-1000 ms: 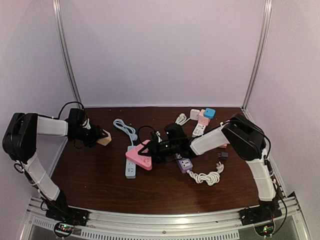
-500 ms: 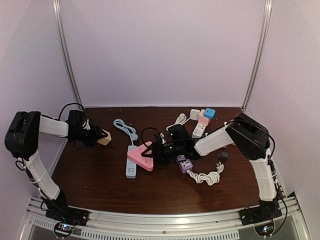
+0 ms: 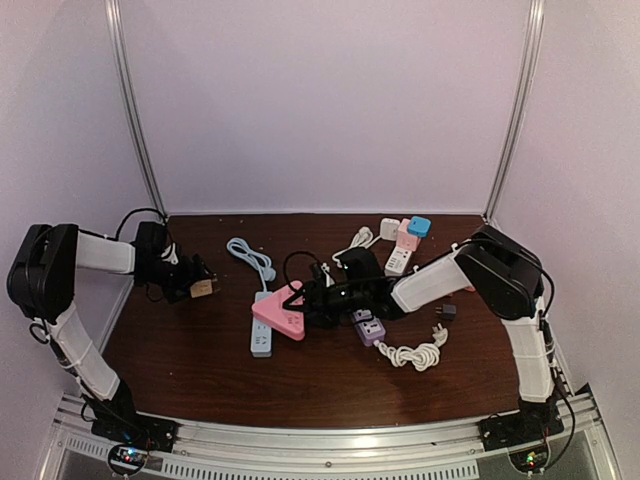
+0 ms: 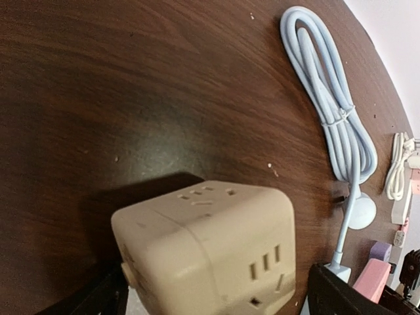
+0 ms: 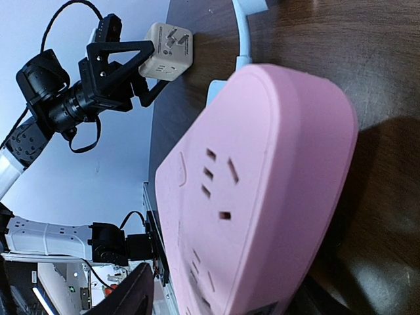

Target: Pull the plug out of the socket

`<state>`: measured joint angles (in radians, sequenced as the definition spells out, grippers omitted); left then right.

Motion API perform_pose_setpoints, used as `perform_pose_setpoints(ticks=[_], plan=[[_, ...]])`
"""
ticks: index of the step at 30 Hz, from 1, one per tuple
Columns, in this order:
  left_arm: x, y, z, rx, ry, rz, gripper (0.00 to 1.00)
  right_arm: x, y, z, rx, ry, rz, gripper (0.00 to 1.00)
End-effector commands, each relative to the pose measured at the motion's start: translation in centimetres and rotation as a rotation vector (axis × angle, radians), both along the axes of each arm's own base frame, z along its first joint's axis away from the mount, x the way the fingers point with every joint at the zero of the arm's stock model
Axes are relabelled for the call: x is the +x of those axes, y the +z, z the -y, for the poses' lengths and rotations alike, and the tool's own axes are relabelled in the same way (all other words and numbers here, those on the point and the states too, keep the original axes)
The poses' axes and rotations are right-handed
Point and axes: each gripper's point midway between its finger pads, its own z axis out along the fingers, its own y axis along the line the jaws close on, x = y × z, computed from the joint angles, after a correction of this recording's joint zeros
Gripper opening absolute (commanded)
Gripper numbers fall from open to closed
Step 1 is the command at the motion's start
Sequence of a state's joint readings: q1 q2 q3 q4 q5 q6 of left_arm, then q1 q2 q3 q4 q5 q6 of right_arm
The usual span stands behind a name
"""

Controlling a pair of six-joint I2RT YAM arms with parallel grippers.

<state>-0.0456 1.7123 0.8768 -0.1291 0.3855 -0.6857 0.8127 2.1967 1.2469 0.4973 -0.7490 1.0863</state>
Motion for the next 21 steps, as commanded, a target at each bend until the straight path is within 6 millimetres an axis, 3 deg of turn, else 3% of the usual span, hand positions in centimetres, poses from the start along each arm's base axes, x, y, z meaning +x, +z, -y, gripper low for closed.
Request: perform_pose_setpoints(ticks=[1,13,21], plan=[[-0.1,1.8,-1.4,0.079,0.008,0.042,0.97,0.1,2.8,-0.1,0.061,0.005,0.043,0.66],[-2.1,4.7,-2.0,0.124,0.009,0.072,0.98,0.0,2.9,-0.5,0.092,0.006,0.030,0.64],[-5.1,7.1,1.2,0.060,-0.062,0.129,0.97,0.3,2.7,-1.3,0.123,0.002,0.007,0.60]])
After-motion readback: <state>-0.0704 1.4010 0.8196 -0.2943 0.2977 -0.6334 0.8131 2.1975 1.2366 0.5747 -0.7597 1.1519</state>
